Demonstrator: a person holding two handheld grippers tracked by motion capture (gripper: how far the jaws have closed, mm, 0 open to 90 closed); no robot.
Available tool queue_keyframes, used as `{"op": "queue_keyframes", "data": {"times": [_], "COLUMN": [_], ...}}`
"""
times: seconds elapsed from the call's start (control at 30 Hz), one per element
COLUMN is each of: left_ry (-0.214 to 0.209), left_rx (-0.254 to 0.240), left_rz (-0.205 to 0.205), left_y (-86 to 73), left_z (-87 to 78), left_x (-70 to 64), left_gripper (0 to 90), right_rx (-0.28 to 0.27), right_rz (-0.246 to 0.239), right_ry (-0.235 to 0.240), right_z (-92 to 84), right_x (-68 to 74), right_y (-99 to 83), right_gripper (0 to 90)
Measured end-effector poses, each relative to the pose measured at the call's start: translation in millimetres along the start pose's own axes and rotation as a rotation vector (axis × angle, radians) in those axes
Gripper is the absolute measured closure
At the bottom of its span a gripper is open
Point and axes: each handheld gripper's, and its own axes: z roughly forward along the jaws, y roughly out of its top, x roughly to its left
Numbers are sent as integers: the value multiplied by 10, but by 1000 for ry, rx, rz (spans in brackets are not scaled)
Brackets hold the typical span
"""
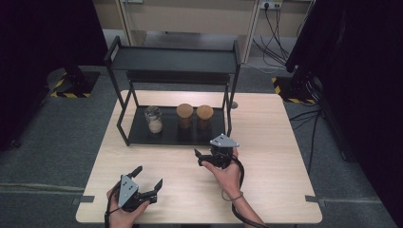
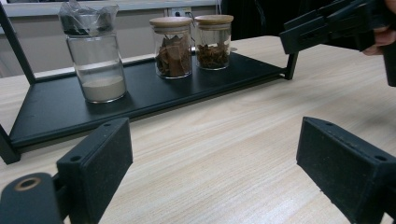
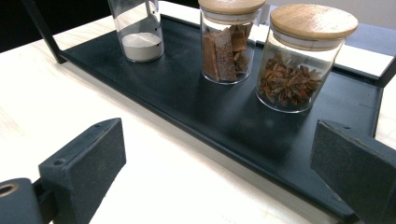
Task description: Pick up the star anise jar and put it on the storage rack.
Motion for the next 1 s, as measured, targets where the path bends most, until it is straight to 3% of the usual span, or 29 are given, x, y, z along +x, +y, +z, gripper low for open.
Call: {"op": "queue_keyframes", "data": {"times": [1.0], "left_ry": [2], "left_rx": [1], "left_rz": [-2], "left_y": [0], "left_z": [0], "left_x": [2], "left_gripper": [102], "right_rx": [-19], "right_rz": [48], "right_ry": [-13], "right_z": [-428], "right_x": [-166], "right_y": [-323], "right_gripper": [40]}}
